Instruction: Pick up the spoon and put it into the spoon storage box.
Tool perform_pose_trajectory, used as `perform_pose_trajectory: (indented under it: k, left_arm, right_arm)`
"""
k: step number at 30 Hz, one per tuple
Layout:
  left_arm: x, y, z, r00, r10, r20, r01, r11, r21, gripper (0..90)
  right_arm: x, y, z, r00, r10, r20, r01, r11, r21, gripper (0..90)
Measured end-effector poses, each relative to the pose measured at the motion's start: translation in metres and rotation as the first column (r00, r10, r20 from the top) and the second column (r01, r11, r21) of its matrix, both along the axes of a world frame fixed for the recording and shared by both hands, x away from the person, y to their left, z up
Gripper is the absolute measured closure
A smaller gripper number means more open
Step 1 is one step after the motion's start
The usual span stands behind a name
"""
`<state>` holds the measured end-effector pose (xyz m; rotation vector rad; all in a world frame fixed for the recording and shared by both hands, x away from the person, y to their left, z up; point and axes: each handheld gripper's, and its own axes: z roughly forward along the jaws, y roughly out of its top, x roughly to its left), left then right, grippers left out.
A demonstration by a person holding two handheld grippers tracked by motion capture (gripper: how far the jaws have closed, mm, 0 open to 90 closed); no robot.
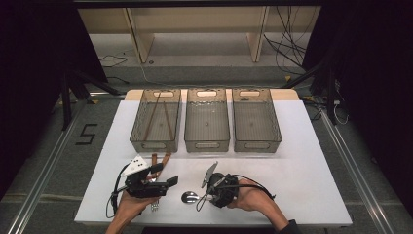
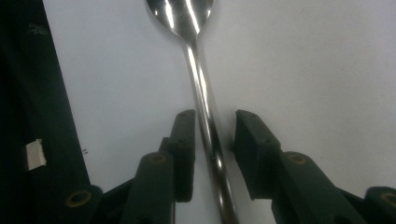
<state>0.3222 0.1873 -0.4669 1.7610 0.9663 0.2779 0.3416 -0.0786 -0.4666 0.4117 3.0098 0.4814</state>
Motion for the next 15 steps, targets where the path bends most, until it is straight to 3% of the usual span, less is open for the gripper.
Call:
perform_pose_trajectory:
  k: [5,15]
  left_arm:
    - [0.0000,-0.0001,0.0005,1.0000,0.001,-0.002,-0.001,1.0000,-0.008,17.9]
    - [0.0005,-0.0009,-0.0010,0.9999,-0.008,-0.009,0.008,0.9999,-0.008,17.9]
  right_arm:
    - [-0.0035,0.0053,0.0014,0.9996,0.027,0.000,-0.027,0.999,-0.041,79.3]
    - [-0.0060,0.0085,0.0025,0.9985,0.054,0.006,-0.053,0.997,-0.064,84.9]
